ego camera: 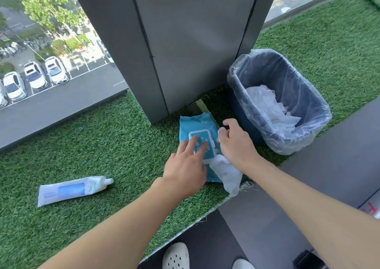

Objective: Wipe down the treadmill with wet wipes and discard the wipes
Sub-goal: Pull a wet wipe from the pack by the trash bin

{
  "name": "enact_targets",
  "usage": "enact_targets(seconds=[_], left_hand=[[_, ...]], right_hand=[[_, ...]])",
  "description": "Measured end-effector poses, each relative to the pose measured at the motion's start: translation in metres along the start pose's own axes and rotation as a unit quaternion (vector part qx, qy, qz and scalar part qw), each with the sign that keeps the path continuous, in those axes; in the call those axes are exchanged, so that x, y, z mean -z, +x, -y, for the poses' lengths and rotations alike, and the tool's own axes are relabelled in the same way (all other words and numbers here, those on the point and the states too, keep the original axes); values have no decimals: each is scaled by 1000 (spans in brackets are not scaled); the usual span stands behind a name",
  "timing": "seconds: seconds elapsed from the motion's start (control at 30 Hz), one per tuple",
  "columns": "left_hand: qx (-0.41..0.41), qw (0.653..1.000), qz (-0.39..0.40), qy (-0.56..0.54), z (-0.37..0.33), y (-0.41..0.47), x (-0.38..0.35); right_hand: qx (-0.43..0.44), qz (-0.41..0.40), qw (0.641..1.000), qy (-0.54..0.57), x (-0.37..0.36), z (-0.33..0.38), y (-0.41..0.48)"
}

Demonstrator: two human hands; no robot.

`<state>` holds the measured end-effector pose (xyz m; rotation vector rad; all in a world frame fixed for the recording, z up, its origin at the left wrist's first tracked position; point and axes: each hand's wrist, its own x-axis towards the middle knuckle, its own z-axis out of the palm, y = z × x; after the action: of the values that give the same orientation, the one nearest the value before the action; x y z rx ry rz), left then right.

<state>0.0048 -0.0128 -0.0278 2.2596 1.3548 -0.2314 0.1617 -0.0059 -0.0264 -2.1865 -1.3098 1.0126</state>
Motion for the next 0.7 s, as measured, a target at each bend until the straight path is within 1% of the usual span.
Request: enact_targets(seconds=[0.13, 0.17, 0.23, 0.3, 0.33, 0.4, 0.47, 0.53, 0.57, 0.6, 0.7], left_hand=[[3, 995, 68, 74, -3, 5, 6], [5, 993, 83, 78, -5, 8, 9], [21, 990, 129, 59, -5, 17, 18], [35, 986, 164, 4, -6, 20, 34], [37, 985, 165, -39, -8, 19, 42], [44, 975, 146, -160, -21, 10, 67], [36, 945, 112, -305, -45, 0, 100], [-3, 902, 93, -422, -74, -4, 149], [-32, 886, 90, -454, -89, -7, 178], [-62, 879, 86, -464, -106, -10, 209], [-135, 903, 30, -406, -156, -21, 304]], right_hand=[[-7, -3, 1000, 24, 0, -3, 0], [-8, -1, 999, 32, 0, -2, -1], [0, -8, 999, 46, 5, 4, -3], [12, -24, 996, 82, 17, 16, -5], [16, -31, 994, 100, 26, 24, -7], [18, -38, 991, 127, 56, 45, -13], [17, -24, 986, 165, 91, 70, -22], [18, -7, 981, 194, 136, 101, -34], [20, -9, 981, 193, 161, 118, -41], [26, -16, 981, 189, 191, 136, -49], [49, -32, 978, 201, 289, 186, -82]])
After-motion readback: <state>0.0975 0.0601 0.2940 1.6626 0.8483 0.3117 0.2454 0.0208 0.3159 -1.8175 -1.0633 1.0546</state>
